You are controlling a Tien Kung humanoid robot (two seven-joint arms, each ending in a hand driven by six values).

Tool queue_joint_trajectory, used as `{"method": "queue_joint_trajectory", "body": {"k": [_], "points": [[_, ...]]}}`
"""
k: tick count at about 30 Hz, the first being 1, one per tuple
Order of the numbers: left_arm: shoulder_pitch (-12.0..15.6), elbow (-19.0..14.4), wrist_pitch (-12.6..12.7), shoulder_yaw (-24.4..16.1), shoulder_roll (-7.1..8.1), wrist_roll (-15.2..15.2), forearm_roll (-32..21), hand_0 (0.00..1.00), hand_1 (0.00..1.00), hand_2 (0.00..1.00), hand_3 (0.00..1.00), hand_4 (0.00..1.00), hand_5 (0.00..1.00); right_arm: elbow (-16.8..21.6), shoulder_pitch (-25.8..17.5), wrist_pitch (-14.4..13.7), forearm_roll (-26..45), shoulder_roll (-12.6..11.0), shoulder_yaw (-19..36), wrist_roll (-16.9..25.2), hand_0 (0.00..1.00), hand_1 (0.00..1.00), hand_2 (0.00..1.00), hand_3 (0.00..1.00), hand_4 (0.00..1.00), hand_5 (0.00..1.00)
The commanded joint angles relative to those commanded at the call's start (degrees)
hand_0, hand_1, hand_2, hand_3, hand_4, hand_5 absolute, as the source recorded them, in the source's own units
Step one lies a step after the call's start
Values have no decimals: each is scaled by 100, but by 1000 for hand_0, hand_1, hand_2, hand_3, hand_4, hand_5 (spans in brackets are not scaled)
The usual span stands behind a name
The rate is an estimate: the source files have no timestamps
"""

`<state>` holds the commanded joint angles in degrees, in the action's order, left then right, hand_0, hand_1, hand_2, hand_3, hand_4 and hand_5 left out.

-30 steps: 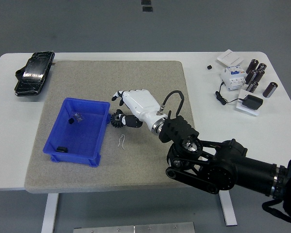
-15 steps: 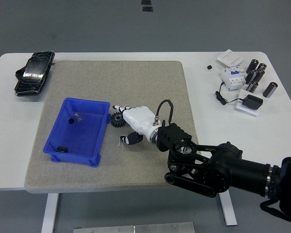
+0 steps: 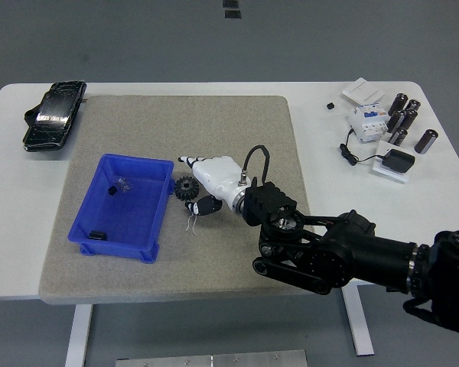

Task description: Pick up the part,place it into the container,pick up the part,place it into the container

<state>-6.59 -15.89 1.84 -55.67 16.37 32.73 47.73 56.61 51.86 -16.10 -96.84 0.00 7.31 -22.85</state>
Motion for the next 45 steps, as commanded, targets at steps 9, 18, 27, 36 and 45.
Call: {"method": "queue_joint_trajectory", "body": {"k": [9, 18, 27, 36, 45], "points": [[-18, -3, -9, -18, 7, 14, 39, 745, 720, 721, 655, 675, 413, -169, 76, 226, 122, 0, -134, -57, 400, 574, 805, 895, 875, 578], [-25, -8, -15, -36, 9, 27, 66, 745, 721, 721, 638, 665, 417, -205, 62, 332, 168, 0, -248, -90, 401, 575, 802, 895, 998, 804], [-32, -27, -21, -102, 9, 83, 143, 745, 720, 720, 638, 663, 416, -173, 58, 122, 320, 0, -493, -9, 400, 560, 739, 808, 998, 808], [-37, -25, -18, -104, 8, 75, 159, 745, 721, 719, 637, 658, 419, -192, 28, -222, 368, 0, -678, -11, 352, 464, 588, 669, 753, 526], [-32, -19, -10, -102, 2, 53, 164, 745, 720, 719, 634, 654, 424, -203, 5, -420, 288, 0, -628, -22, 308, 410, 501, 638, 665, 433]]}}
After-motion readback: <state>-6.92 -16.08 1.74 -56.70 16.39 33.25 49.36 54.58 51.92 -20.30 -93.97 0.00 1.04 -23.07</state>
